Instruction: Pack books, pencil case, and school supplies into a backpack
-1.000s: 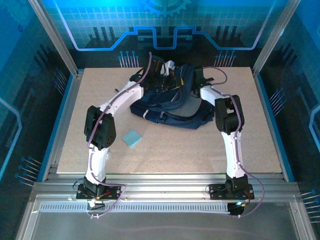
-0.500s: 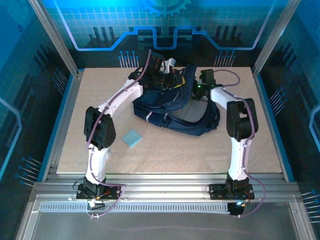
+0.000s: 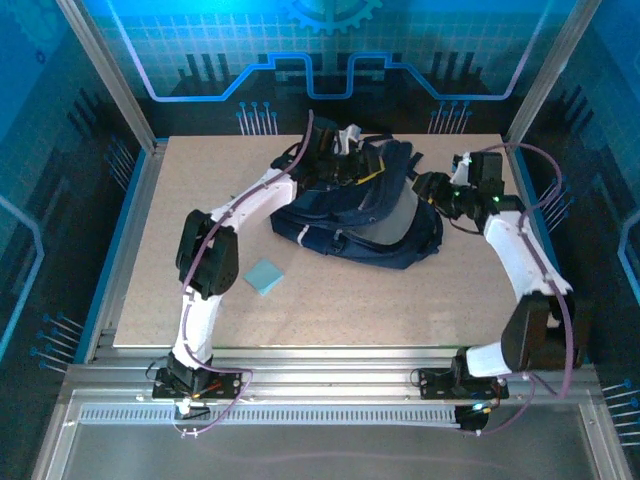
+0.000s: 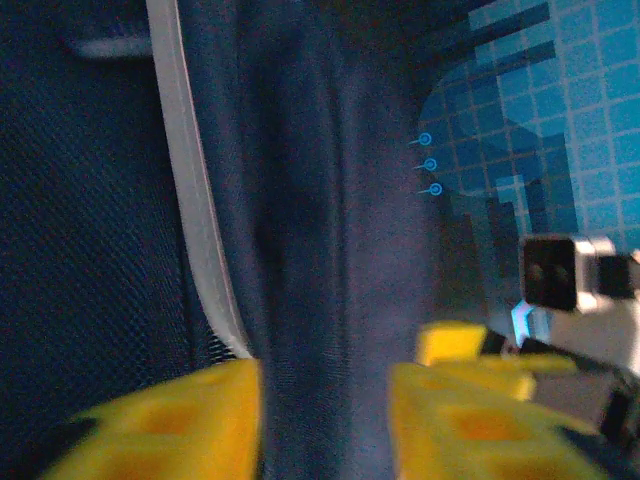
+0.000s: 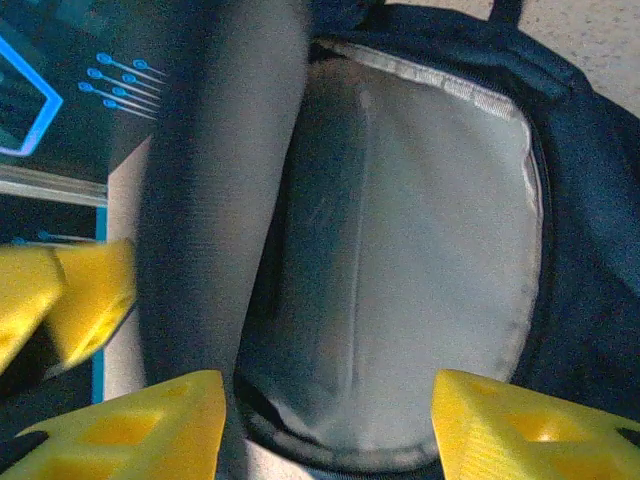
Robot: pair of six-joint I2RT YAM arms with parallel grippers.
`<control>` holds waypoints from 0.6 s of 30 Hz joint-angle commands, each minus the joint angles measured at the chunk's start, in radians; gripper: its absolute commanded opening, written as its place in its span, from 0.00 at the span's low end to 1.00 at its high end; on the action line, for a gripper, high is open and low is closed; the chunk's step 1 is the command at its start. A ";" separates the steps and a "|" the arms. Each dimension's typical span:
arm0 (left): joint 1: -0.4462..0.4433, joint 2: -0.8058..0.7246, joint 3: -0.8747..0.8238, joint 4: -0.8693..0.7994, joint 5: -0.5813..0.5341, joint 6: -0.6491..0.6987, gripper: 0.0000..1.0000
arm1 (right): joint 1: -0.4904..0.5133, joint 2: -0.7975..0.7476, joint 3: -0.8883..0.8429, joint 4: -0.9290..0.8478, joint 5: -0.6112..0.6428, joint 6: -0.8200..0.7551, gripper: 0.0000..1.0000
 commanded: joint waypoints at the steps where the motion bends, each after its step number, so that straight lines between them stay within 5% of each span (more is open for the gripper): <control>1: -0.003 -0.022 0.030 0.067 -0.002 -0.006 0.80 | 0.034 -0.089 -0.072 -0.103 0.034 -0.063 0.59; 4: 0.008 -0.090 -0.071 0.088 -0.024 0.013 0.99 | 0.090 -0.162 -0.110 -0.137 0.089 -0.063 0.61; 12: 0.080 -0.319 -0.525 0.228 -0.170 -0.033 0.99 | 0.356 -0.202 -0.213 -0.079 0.238 0.112 0.61; 18: 0.136 -0.391 -0.738 0.272 -0.218 -0.070 0.99 | 0.568 -0.072 -0.193 0.007 0.397 0.269 0.55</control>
